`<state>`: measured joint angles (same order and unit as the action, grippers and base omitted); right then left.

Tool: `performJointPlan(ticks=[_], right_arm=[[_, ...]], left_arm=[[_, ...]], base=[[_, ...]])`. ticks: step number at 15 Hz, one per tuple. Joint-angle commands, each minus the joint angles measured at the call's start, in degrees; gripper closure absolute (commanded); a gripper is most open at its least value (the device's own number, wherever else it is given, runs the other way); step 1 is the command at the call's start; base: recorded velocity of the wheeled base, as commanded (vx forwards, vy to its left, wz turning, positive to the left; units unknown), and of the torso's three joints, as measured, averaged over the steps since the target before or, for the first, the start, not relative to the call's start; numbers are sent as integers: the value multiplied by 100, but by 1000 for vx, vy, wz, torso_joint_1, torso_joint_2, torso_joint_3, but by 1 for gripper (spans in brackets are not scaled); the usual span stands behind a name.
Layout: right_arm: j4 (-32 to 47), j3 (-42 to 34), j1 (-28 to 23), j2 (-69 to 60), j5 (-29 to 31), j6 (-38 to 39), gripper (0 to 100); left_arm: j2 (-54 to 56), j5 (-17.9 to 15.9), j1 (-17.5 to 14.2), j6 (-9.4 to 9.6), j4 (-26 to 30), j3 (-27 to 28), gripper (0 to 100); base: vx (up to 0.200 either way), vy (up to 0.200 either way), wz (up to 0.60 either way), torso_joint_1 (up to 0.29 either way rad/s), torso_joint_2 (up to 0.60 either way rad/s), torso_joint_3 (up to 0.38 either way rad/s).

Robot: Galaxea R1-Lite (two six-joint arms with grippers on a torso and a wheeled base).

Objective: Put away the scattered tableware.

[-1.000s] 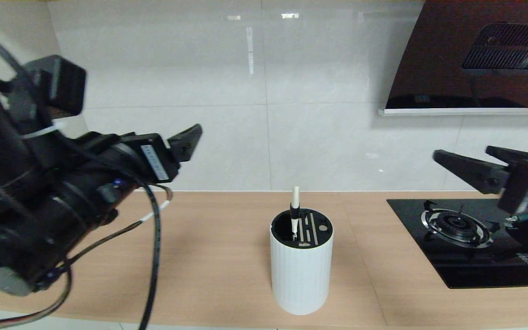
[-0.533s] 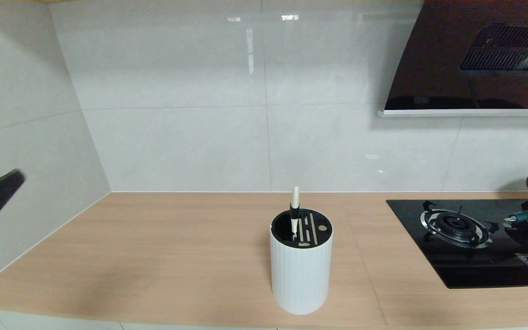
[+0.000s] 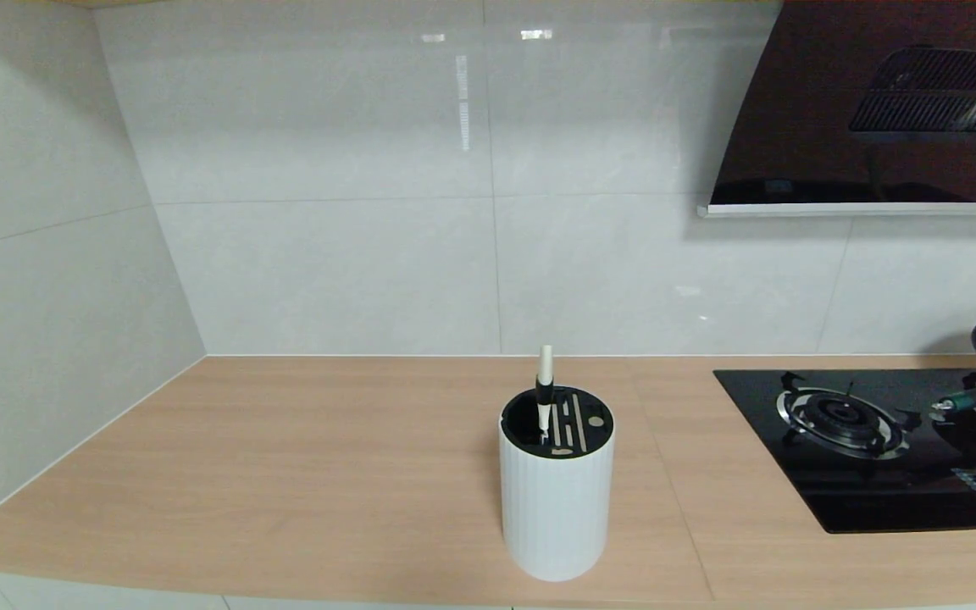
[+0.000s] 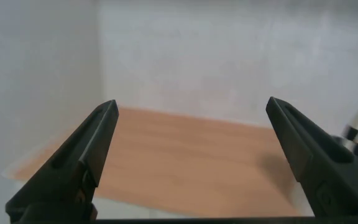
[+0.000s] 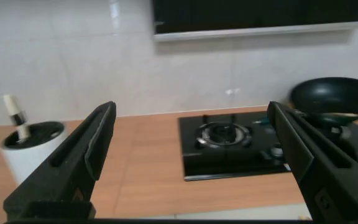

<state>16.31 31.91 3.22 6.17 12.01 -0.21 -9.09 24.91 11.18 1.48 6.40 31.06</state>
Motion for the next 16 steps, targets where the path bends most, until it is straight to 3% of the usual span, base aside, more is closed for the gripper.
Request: performJointPlan(ticks=[1, 3, 5, 7, 8, 10, 11, 12, 16], right_arm=[[-5, -405, -304, -617, -471, -6, 0], [-23, -502, -304, -617, -489, 30, 0], [-23, -748, -304, -617, -480, 47, 0], [-216, -1170, -304, -617, -357, 205, 0], [-489, -1442, -304, -617, -357, 214, 0], [-1376, -2313, -304, -617, -357, 197, 0], [-1570, -2444, -304, -617, -357, 188, 0], [-2422, -3104, -304, -617, -436, 144, 0], [-1754, -3191, -304, -617, -612, 205, 0]], left_arm=[[356, 120, -160, -24, 54, 32, 0], [408, -91, -775, -16, 72, -127, 0], [909, -443, -1100, 2, 133, -777, 0], [909, -30, -1109, -288, -183, -1726, 0], [909, -214, -1109, -314, -332, -2166, 0], [909, -900, -1109, -288, -789, -3089, 0], [909, -961, -1109, -314, -877, -3106, 0], [909, -1251, -1109, -323, -851, -3106, 0], [909, -1867, -1109, -297, -816, -3106, 0]], base=[[0, 0, 0, 0, 0, 0], [0, 0, 0, 0, 0, 0], [0, 0, 0, 0, 0, 0], [0, 0, 0, 0, 0, 0], [0, 0, 0, 0, 0, 0], [0, 0, 0, 0, 0, 0], [0, 0, 0, 0, 0, 0], [0, 0, 0, 0, 0, 0], [0, 0, 0, 0, 0, 0]])
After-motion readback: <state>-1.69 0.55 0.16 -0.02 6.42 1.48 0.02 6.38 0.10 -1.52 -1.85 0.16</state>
